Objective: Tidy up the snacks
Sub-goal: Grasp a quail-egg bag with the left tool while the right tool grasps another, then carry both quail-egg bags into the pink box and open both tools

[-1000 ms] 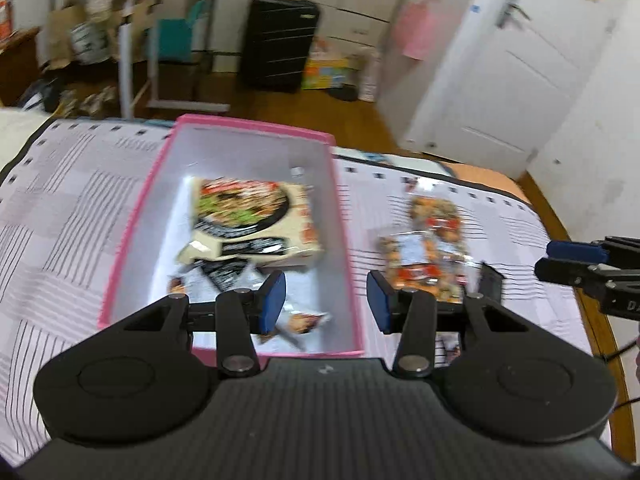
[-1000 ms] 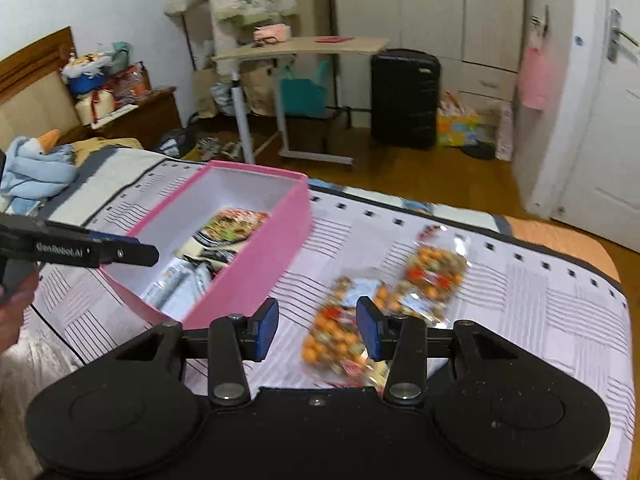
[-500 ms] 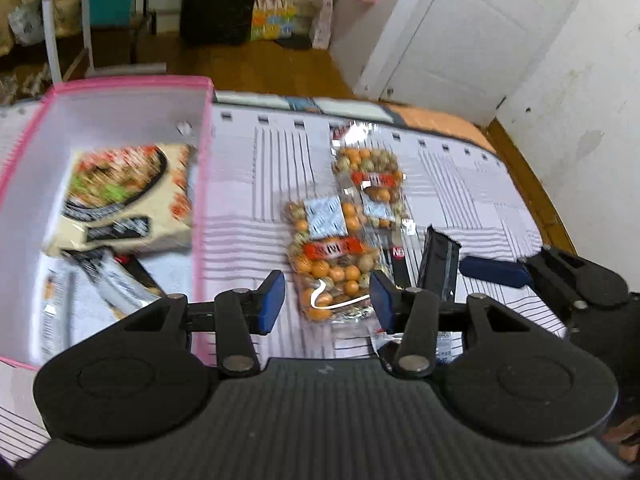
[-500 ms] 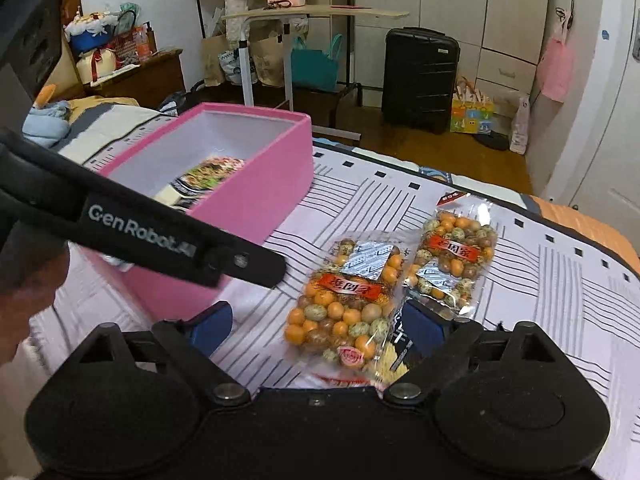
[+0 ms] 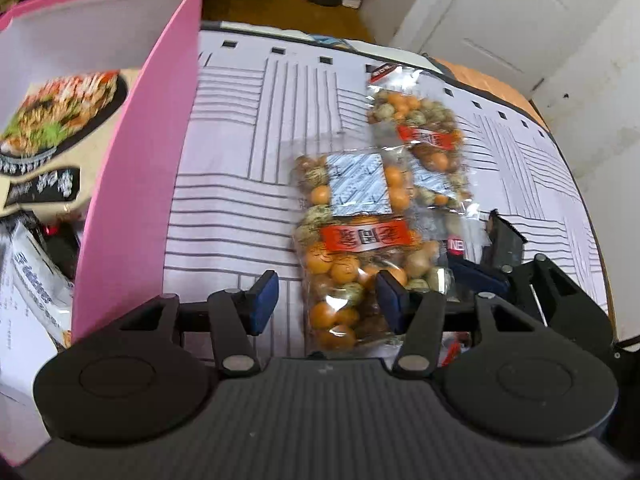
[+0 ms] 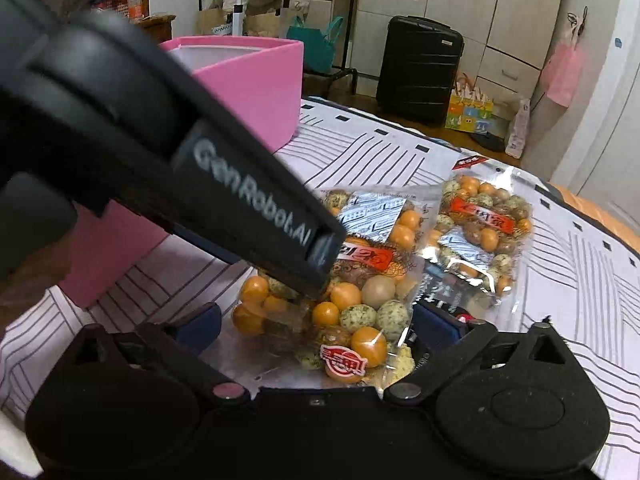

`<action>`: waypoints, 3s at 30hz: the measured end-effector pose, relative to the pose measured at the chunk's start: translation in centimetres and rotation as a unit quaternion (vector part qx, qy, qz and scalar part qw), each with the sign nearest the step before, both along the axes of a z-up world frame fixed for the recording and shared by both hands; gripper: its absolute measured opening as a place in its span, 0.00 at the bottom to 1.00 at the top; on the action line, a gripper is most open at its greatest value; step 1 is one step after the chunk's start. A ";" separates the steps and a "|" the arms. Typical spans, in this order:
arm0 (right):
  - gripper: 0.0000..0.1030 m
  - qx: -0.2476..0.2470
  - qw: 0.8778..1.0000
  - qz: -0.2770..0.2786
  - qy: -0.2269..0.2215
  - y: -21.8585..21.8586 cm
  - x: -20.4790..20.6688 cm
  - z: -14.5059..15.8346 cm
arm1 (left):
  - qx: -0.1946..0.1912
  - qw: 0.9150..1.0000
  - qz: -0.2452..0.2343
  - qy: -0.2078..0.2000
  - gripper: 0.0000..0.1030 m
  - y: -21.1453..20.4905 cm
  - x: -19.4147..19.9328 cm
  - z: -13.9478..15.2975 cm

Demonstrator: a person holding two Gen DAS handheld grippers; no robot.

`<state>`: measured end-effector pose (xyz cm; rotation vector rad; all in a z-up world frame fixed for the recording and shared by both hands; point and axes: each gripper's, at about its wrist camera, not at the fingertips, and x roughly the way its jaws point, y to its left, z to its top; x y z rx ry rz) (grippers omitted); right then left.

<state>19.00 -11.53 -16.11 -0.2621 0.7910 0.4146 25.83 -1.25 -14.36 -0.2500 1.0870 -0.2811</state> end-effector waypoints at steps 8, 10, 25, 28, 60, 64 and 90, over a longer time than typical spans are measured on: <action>1.00 0.017 1.000 0.013 -0.004 -0.6 0.1 -0.4 | -0.102 0.994 0.011 0.022 0.49 1.2 0.4 -2.0; 1.00 0.020 1.000 0.012 -0.007 -0.5 0.1 -0.5 | -0.111 0.994 0.009 0.024 0.49 1.4 0.4 -2.2; 0.94 -0.022 0.999 -0.014 -0.037 1.7 -2.4 0.5 | -0.089 0.996 -0.015 0.009 0.49 0.5 -1.4 -1.1; 0.94 -0.011 0.999 -0.019 -0.043 1.8 -3.7 1.5 | -0.079 0.997 -0.026 0.007 0.49 0.6 -2.3 -0.3; 0.93 -0.008 0.993 0.035 -0.110 8.0 -16.2 14.8 | -0.091 0.994 -0.028 -0.050 0.54 5.2 -14.5 13.4; 0.93 -0.007 0.990 0.066 -0.121 10.2 -15.7 15.5 | -0.094 0.994 0.000 -0.064 0.54 7.2 -14.6 14.0; 0.91 0.066 0.990 0.105 -0.064 14.7 -1.3 7.4 | -0.001 0.984 0.161 -0.079 0.60 18.4 -8.0 7.3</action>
